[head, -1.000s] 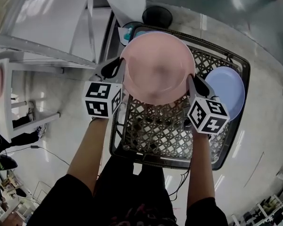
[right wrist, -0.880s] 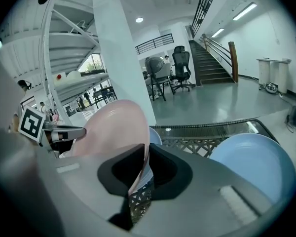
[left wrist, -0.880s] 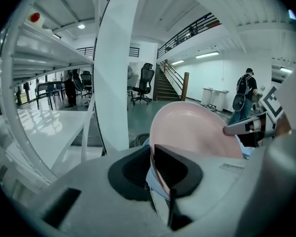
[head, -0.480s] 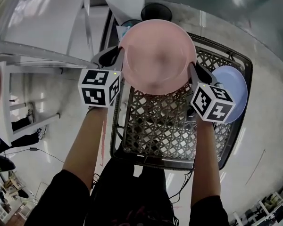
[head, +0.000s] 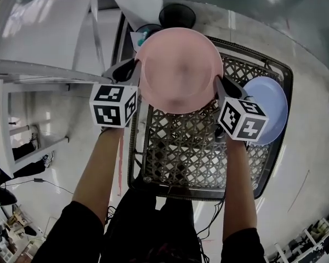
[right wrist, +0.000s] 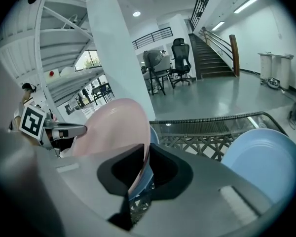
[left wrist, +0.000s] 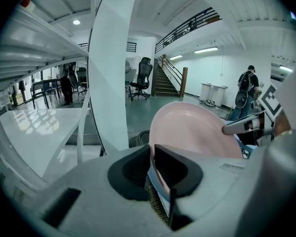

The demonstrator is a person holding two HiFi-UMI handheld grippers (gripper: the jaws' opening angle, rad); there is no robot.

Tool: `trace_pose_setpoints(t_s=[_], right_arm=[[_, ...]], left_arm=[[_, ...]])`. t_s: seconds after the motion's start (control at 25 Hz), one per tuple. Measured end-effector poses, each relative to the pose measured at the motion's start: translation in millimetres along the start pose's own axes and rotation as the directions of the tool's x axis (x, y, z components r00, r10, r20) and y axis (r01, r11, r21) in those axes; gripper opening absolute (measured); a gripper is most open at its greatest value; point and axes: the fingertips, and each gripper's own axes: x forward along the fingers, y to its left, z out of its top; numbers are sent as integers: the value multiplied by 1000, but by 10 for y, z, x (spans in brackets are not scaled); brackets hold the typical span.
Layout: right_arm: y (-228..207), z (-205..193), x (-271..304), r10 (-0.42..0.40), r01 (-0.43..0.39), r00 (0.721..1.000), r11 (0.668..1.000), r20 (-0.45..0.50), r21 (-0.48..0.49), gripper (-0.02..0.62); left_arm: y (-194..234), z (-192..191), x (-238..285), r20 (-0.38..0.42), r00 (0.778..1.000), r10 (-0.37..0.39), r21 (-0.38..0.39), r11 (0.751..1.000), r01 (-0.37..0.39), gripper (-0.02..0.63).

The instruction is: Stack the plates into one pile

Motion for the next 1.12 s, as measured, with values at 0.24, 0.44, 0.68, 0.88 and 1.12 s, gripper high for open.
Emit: trace_pose_setpoints(t_s=[0.24, 0.44, 0.68, 0.88, 1.12], right_arm=[[-45, -51, 89, 1, -1, 1000, 1000, -5, 7, 51], [-98, -160, 146, -16, 16, 1000, 1000, -14, -6, 54], [-65, -194, 159, -21, 21, 1000, 999, -8, -29, 100], [-81, -131, 109, -32, 32, 999, 999, 16, -32, 101], [-93, -140, -64, -35, 36, 998, 999, 43, -19, 41]], left_arm=[[19, -66, 94, -12, 1000, -6, 22, 1000, 6, 34], [2, -185, 170, -29, 1000, -2, 53, 999, 4, 40], [21, -288, 168, -52, 999, 1, 80, 997, 3, 54], [42, -260, 144, -45, 999, 5, 109, 994, 0, 66], [-35, -58, -29, 8, 999, 52, 222, 974, -52, 70]])
